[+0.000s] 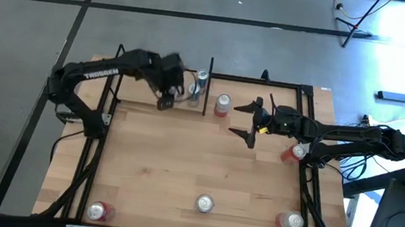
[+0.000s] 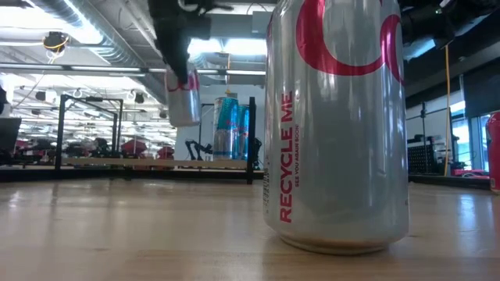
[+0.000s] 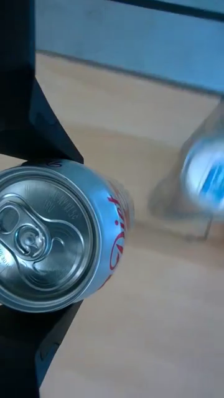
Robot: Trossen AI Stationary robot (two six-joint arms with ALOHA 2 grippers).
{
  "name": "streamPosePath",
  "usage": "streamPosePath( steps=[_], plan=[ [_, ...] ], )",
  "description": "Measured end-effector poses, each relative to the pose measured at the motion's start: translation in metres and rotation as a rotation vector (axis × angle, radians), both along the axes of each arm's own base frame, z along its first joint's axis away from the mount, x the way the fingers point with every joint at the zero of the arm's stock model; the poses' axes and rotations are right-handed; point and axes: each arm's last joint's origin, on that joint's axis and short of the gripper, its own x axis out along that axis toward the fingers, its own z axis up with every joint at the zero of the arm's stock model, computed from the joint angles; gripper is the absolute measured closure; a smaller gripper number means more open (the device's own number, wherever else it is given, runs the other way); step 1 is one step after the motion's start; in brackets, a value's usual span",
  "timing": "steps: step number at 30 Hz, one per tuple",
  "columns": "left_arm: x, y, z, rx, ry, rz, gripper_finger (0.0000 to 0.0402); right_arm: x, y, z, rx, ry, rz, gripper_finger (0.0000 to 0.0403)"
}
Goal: Place canned beverage on shelf
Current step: Put the top red and silver soda can on the shelf
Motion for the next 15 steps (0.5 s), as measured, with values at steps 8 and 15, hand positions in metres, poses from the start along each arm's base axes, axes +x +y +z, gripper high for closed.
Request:
streamPosePath(
  steps=[8,15],
  plan=[
    [0.011,0.078,-0.019,-0.081,0.114,0.039,0.0139,0.001,-0.001,0.004,-0.011,-0.038,-0.027,0.0017],
    [0.027,0.117,-0.023,-0.149,0.067,-0.08,0.0139,0.001,-0.001,0.006,-0.022,-0.062,-0.028,0.0017]
  ],
)
